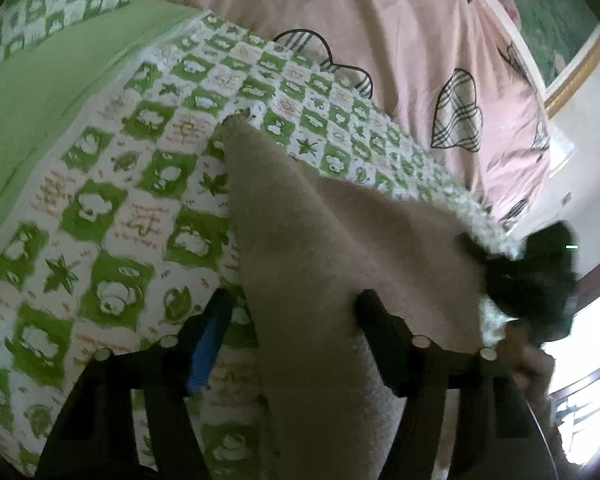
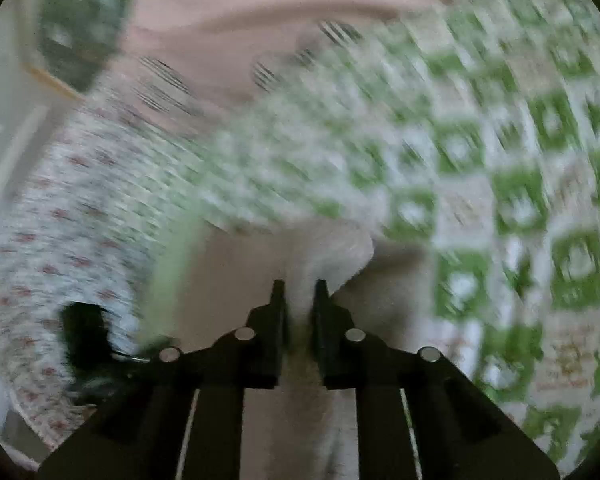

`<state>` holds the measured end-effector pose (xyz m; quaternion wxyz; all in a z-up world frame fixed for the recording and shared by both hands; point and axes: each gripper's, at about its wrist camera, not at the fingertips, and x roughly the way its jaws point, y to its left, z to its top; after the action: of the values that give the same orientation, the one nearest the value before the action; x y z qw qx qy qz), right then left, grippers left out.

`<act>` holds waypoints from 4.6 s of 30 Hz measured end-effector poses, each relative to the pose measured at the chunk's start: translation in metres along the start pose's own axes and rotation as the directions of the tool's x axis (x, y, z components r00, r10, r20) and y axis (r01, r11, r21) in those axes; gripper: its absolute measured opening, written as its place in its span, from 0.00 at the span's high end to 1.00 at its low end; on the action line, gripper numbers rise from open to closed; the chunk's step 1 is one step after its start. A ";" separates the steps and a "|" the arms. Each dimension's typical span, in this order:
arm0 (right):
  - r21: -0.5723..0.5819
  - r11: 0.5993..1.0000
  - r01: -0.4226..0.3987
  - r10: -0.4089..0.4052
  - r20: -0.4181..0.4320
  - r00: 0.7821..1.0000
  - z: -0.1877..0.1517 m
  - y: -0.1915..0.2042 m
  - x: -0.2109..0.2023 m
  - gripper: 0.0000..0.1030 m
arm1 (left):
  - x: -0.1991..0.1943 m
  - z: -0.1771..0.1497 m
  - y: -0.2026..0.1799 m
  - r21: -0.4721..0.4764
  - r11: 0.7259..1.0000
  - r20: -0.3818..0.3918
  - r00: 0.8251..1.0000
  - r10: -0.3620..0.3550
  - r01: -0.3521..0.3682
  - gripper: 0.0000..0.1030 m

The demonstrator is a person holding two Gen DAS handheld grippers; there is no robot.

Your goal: Fold small clothes

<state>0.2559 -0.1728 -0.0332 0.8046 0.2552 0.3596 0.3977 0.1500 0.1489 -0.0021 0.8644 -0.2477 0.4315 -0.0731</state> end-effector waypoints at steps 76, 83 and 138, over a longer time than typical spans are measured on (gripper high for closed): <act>-0.180 0.922 0.342 -0.371 -0.164 0.914 -0.166 0.017 -0.077 0.91 | -0.067 -0.189 -0.026 0.116 0.970 -0.009 0.976 0.216 -0.213 0.91; -0.081 0.955 0.285 -0.291 -0.073 0.954 -0.134 0.020 -0.109 0.54 | -0.111 -0.180 -0.026 0.172 0.980 0.031 0.995 0.093 -0.097 0.83; -0.157 0.906 0.393 -0.410 -0.095 0.907 -0.152 0.030 -0.091 0.85 | -0.075 -0.154 -0.052 0.206 0.978 -0.022 1.000 -0.015 0.019 0.62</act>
<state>0.0845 -0.2122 -0.0712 0.8604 0.0951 0.4267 0.2619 -0.0123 0.0734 -0.0007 0.8803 -0.1595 0.4282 -0.1275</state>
